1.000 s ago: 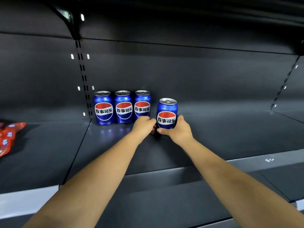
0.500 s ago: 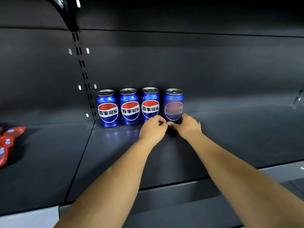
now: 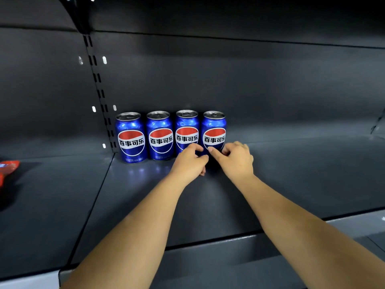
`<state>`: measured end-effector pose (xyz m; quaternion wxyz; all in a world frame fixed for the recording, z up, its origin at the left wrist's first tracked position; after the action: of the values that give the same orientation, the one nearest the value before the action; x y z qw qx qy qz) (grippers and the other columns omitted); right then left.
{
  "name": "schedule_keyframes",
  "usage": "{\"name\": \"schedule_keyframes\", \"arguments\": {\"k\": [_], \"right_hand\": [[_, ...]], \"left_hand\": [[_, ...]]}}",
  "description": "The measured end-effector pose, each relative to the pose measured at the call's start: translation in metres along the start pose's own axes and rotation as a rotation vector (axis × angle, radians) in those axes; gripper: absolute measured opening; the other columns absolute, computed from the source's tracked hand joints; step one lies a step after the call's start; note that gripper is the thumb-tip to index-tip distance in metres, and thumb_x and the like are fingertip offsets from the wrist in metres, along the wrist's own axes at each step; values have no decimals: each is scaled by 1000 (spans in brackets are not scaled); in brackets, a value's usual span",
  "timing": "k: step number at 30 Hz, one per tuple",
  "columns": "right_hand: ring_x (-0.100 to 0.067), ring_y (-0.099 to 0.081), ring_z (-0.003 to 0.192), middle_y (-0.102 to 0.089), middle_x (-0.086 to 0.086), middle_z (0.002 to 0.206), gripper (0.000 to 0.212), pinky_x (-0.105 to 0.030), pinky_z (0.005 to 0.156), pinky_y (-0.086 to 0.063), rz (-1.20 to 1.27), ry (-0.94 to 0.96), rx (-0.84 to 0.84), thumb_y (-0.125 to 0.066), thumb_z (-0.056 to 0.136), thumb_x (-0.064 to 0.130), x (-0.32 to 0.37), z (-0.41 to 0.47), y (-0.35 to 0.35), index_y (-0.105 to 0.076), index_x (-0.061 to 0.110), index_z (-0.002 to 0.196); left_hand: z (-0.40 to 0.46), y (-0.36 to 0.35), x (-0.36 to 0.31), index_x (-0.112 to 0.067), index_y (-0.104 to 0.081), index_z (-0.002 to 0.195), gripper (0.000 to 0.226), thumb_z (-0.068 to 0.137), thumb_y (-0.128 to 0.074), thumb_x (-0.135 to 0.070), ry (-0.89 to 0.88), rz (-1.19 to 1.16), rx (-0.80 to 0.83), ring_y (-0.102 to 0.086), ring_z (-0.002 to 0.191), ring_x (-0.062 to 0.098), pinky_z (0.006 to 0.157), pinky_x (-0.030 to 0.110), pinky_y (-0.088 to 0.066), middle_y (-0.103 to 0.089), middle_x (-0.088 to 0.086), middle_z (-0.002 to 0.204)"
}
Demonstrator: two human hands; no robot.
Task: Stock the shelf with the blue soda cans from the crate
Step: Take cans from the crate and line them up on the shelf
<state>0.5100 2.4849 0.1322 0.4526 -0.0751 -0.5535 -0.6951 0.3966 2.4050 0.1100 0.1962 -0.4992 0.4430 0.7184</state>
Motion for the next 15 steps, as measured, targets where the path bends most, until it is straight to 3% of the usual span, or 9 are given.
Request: {"name": "schedule_keyframes", "arguments": {"k": [2, 7, 15], "right_hand": [[-22, -45, 101, -43, 5, 78, 43, -36, 84, -36, -65, 59, 39, -59, 88, 45, 6, -1, -5, -41, 17, 60], [-23, -43, 110, -44, 6, 91, 19, -38, 91, -38, -48, 100, 88, -57, 89, 32, 6, 2, -11, -63, 14, 89], [-19, -43, 112, -56, 4, 107, 18, -37, 96, -35, -31, 106, 144, -58, 88, 27, 7, 2, -15, -63, 19, 103]], "left_hand": [[-1, 1, -1, -13, -51, 116, 23, 93, -52, -17, -2, 3, 4, -55, 51, 9, 50, 18, -40, -59, -1, 58], [-4, 1, -4, -12, -55, 109, 16, 93, -51, -14, -8, -6, 18, -54, 50, 9, 42, 8, -38, -58, 0, 57], [-4, -1, -4, -15, -55, 106, 14, 93, -51, -14, -17, 16, 25, -54, 53, 10, 53, 20, -40, -58, 0, 57]]}}
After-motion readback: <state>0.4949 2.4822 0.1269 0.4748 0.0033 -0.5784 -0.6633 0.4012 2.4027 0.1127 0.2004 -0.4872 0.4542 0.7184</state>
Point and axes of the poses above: each hand's wrist, its own z-axis towards the middle knuckle, its own y-axis out of the back of the hand, x = y × z, the point moved 8 cm from there along z, towards the middle knuckle
